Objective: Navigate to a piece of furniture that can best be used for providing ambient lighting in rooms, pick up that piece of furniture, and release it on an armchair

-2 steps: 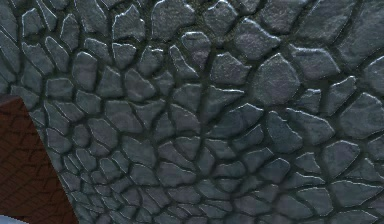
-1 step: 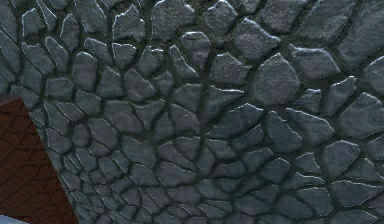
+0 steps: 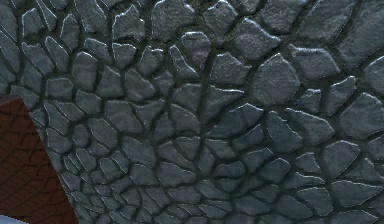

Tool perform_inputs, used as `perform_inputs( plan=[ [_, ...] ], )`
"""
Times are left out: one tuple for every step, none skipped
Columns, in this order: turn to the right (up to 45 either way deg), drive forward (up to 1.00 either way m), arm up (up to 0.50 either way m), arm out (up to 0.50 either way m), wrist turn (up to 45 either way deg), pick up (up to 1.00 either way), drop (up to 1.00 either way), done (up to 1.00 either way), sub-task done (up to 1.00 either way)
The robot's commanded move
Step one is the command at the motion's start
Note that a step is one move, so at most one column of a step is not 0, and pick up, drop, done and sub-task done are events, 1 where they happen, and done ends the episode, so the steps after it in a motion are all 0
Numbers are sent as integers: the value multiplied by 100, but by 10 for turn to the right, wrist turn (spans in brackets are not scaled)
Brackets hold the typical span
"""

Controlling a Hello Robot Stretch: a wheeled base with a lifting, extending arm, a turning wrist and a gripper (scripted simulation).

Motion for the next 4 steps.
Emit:
perform_inputs(
  plan=[
    [0,0,0,0,450,0,0,0,0],
    [0,0,0,0,450,0,0,0,0],
    [0,0,0,0,150,0,0,0,0],
    [0,0,-30,0,0,0,0,0,0]
  ],
)
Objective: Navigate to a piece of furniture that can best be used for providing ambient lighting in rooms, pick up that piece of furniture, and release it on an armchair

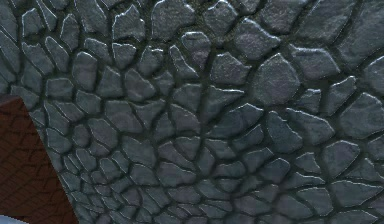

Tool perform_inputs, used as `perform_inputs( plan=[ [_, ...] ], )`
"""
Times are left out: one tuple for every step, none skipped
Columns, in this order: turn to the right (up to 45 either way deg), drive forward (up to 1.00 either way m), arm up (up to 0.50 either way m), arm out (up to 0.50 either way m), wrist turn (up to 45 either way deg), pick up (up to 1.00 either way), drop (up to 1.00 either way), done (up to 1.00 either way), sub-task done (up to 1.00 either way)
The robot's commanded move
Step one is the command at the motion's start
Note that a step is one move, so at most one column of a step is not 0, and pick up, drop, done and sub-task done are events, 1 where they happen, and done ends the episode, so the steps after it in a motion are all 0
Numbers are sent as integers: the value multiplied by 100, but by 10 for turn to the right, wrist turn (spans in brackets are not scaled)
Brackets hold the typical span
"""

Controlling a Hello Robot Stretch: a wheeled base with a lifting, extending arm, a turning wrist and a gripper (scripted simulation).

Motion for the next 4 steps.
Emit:
perform_inputs(
  plan=[
    [0,0,0,0,0,100,0,0,0],
    [0,0,10,0,0,0,0,0,0],
    [0,0,28,0,0,0,0,0,0],
    [0,0,0,0,-450,0,0,0,0]
  ],
)
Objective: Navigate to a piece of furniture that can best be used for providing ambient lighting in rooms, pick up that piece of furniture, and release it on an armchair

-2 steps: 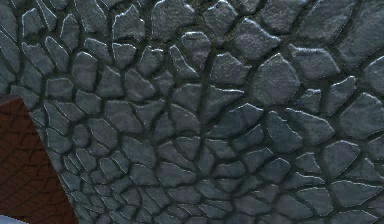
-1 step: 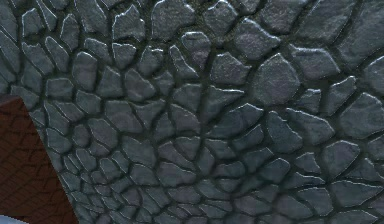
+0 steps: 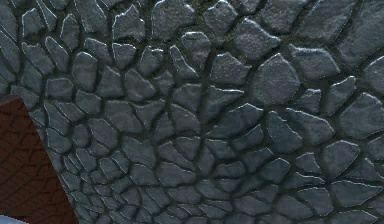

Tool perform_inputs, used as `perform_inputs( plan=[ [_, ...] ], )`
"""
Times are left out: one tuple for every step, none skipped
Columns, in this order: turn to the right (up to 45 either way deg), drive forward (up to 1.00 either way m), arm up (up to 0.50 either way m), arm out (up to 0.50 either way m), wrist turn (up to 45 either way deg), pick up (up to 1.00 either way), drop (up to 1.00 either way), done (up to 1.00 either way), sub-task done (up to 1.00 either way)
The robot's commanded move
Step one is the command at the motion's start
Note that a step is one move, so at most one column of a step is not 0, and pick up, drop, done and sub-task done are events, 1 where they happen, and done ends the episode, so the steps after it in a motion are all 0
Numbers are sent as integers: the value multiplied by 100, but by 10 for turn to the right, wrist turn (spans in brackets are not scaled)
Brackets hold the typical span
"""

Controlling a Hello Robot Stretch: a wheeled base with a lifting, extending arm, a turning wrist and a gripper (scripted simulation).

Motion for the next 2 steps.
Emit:
perform_inputs(
  plan=[
    [0,0,0,0,-90,0,0,0,0],
    [0,0,0,-42,0,0,0,0,0]
  ],
)
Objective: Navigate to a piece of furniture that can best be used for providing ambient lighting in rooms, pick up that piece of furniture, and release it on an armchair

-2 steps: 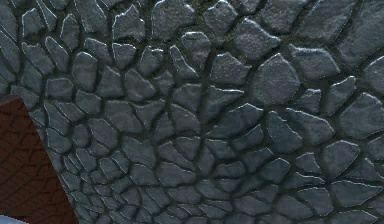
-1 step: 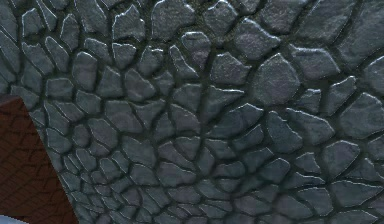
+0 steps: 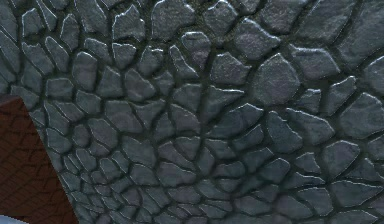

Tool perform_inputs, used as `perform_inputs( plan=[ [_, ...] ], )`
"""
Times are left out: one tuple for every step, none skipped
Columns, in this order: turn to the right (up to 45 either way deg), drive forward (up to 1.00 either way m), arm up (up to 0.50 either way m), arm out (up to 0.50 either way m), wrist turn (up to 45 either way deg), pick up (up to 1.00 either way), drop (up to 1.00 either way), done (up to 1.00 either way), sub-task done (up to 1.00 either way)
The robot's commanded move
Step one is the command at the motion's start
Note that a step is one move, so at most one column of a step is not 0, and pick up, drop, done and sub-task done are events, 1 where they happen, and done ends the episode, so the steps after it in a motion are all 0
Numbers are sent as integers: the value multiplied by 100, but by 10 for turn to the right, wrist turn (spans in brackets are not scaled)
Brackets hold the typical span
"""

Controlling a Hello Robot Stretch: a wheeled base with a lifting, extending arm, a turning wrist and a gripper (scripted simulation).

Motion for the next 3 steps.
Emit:
perform_inputs(
  plan=[
    [-450,0,0,0,0,0,0,0,0],
    [-420,0,0,0,0,0,0,0,0],
    [0,5,0,0,0,0,0,0,0]
  ],
)
